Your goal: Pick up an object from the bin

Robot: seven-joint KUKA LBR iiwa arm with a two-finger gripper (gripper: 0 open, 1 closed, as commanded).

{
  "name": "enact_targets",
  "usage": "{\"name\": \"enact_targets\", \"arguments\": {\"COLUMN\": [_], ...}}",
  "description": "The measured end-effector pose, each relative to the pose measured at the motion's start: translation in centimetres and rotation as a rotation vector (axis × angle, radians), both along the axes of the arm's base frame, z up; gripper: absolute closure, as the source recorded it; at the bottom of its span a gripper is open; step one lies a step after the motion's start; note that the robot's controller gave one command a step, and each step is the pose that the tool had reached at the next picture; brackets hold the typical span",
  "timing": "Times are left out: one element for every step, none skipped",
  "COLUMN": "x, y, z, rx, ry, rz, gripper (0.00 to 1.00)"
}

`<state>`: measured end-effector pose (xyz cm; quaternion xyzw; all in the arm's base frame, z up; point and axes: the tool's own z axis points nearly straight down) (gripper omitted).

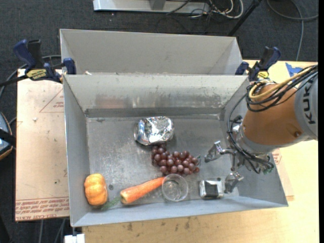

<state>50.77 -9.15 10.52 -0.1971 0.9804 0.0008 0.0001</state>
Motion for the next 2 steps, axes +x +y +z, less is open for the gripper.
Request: {"name": "enact_targets", "arguments": {"x": [-2.1, -1.6], "y": [2.4, 3.1], "z": [0.0, -2.9], "rx": [-0.001, -0.005], "ry": [-0.002, -0.024], "rz": [0.144, 0.22], "gripper": [0.0, 0.0]}}
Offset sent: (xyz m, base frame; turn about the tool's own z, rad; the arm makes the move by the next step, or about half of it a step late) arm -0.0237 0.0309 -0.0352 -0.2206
